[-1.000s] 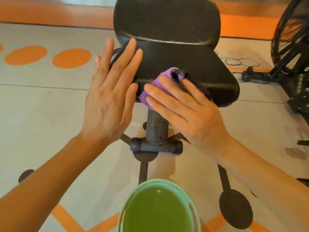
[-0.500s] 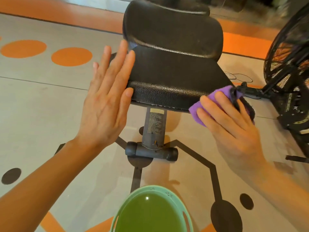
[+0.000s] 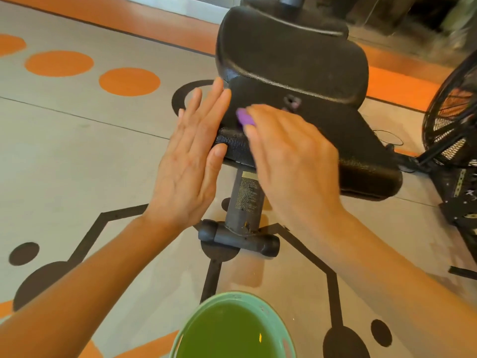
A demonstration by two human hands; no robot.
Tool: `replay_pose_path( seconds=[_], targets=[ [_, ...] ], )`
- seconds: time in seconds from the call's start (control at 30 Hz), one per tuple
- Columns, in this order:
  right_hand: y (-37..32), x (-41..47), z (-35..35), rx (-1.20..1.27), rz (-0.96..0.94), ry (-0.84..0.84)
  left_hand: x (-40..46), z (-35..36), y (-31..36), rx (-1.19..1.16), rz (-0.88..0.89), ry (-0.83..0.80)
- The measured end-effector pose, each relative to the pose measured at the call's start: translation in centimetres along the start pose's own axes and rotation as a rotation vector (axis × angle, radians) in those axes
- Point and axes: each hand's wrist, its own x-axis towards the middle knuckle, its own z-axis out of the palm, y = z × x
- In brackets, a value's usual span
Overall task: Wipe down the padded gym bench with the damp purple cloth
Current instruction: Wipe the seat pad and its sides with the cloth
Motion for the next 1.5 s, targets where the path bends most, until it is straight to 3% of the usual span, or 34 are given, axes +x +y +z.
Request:
replay_pose_path(
  seconds=[0.1, 0.2, 0.27, 0.33, 0.47, 0.57, 0.63, 0.73, 0.83, 0.93, 1.03, 1.13, 1.23, 1.33, 1.5],
  targets=[
    [3.1, -1.7, -1.1, 0.066, -0.148, -0.022, 0.0, -0.4, -0.1, 0.012, 0.000, 0.000],
    [6.2, -5.5, -3.2, 0.009, -0.104, 0.024, -0.4, -0.7, -0.8, 0.009, -0.049, 0.020],
    [4.0, -4.5, -1.5, 0.024, -0.050, 0.101, -0.8, -0.9, -1.1, -0.037, -0.084, -0.004],
    [0.3, -1.9, 1.0, 0.062, -0.118, 0.153, -0.9, -1.1, -1.0, -0.107, -0.115, -0.031],
    [3.2, -2.8, 0.9, -0.022, -0.445, 0.050, -0.9, -1.8, -1.0, -0.143, -0.144, -0.057],
    [7.0, -6.2, -1.3, -0.151, -0.480, 0.022, -0.9, -2.0, -0.9, -0.123, -0.155, -0.071],
    [4.6, -4.9, 0.2, -0.132, -0.450, 0.074, -0.9, -1.7, -0.6, -0.146, -0.171, -0.064],
    [0.5, -2.2, 2.0, -0.104, -0.574, 0.048, -1.0, -1.7, -0.4, -0.181, -0.223, -0.062],
    [5.6, -4.1, -0.1, -0.185, -0.646, -0.020, -1.2, -1.9, -0.5, -0.134, -0.228, -0.068],
    [9.7, -6.7, -2.8, -0.231, -0.594, -0.083, -1.2, -1.6, -0.2, -0.110, -0.272, -0.035],
    [5.0, -4.5, -0.4, -0.121, -0.511, -0.042, -1.4, -1.1, 0.3, -0.152, -0.302, -0.023],
    [2.1, -2.3, 0.6, -0.048, -0.570, -0.080, -1.5, -1.4, 1.1, -0.166, -0.338, -0.060],
    [6.7, -4.4, -1.8, -0.146, -0.609, -0.190, -1.6, -2.2, 1.8, -0.117, -0.392, -0.090],
    [10.1, -7.2, -4.9, -0.128, -0.525, -0.302, -2.4, -2.6, 3.0, -0.095, -0.469, -0.101],
    [8.5, -7.6, -7.8, 0.050, -0.271, -0.371, -5.3, -4.3, 6.3, -0.101, -0.620, -0.207]
  ],
)
